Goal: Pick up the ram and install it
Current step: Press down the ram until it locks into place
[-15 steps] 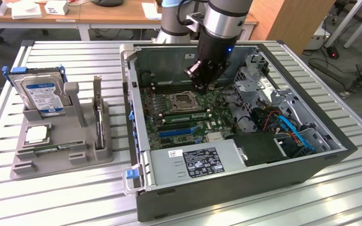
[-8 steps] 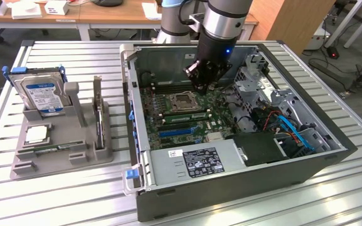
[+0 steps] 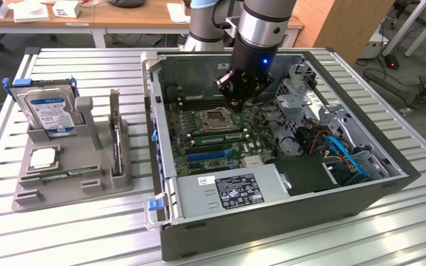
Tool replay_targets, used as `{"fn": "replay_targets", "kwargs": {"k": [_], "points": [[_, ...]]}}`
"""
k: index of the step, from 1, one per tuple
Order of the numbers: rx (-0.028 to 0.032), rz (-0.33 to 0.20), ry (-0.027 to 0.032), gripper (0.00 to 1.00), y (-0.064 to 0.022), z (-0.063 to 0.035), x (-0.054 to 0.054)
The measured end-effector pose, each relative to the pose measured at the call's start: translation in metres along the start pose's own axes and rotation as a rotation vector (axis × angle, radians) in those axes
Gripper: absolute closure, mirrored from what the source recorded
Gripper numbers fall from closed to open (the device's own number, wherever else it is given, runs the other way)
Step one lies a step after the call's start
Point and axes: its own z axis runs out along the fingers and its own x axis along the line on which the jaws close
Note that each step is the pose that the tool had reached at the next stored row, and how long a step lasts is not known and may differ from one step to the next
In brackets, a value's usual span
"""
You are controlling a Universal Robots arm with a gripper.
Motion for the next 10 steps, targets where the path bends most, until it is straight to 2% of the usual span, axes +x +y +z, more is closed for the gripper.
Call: {"fn": "replay_targets", "kwargs": {"k": [6,10], "points": [[0.0004,0.054,-0.0023,0.91,0.0007,0.0005,0.0045],[0.0008,0.064,-0.0026,0.91,0.0013,0.0003,0.0097]]}}
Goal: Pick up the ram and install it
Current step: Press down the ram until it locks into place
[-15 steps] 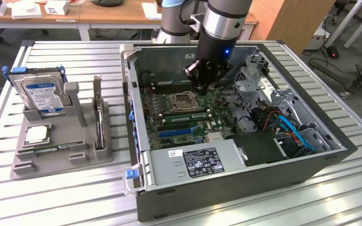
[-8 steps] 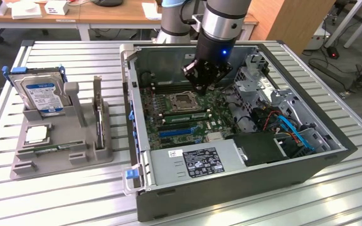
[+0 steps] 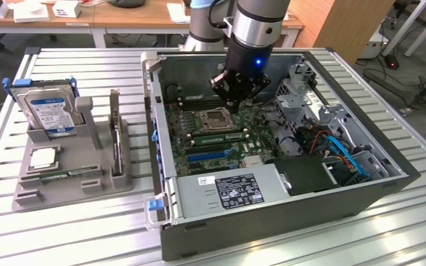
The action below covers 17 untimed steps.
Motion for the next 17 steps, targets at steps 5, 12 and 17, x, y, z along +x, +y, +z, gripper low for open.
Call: {"fn": "replay_targets", "kwargs": {"k": [5,12,17], "points": [[-0.0001,0.002,0.0,0.91,0.0,0.0,0.0001],[0.0006,0.057,-0.0022,0.91,0.0001,0.0002,0.0017],[0.0007,0.063,-0.0026,0.91,0.0001,0.0002,0.0018]]}}
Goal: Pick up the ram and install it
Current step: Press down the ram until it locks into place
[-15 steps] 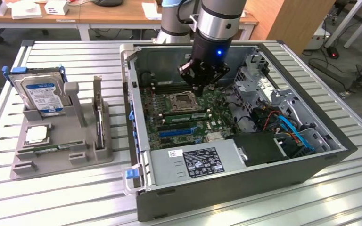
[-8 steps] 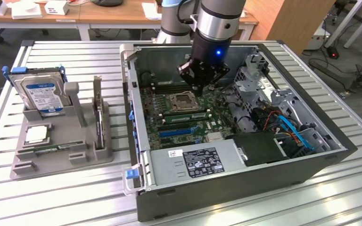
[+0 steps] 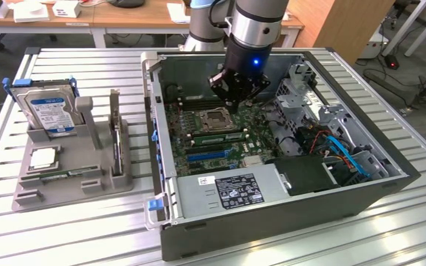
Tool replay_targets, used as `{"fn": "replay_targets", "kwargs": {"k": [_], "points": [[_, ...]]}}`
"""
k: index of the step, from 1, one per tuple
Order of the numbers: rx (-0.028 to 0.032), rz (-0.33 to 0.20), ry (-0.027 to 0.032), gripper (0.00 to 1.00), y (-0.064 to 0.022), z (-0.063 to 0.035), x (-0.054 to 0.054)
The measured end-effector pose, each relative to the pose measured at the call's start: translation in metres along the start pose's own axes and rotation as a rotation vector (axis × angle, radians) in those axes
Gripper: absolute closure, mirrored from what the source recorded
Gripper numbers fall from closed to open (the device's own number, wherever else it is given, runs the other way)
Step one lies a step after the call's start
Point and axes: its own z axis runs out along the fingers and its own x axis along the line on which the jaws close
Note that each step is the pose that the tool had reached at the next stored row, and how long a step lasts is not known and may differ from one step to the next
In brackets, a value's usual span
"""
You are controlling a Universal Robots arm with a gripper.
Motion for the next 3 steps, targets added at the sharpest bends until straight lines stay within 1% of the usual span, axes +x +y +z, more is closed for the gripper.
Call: {"fn": "replay_targets", "kwargs": {"k": [3], "points": [[0.0,0.0,0.0001,0.91,0.0,0.0,0.0]]}}
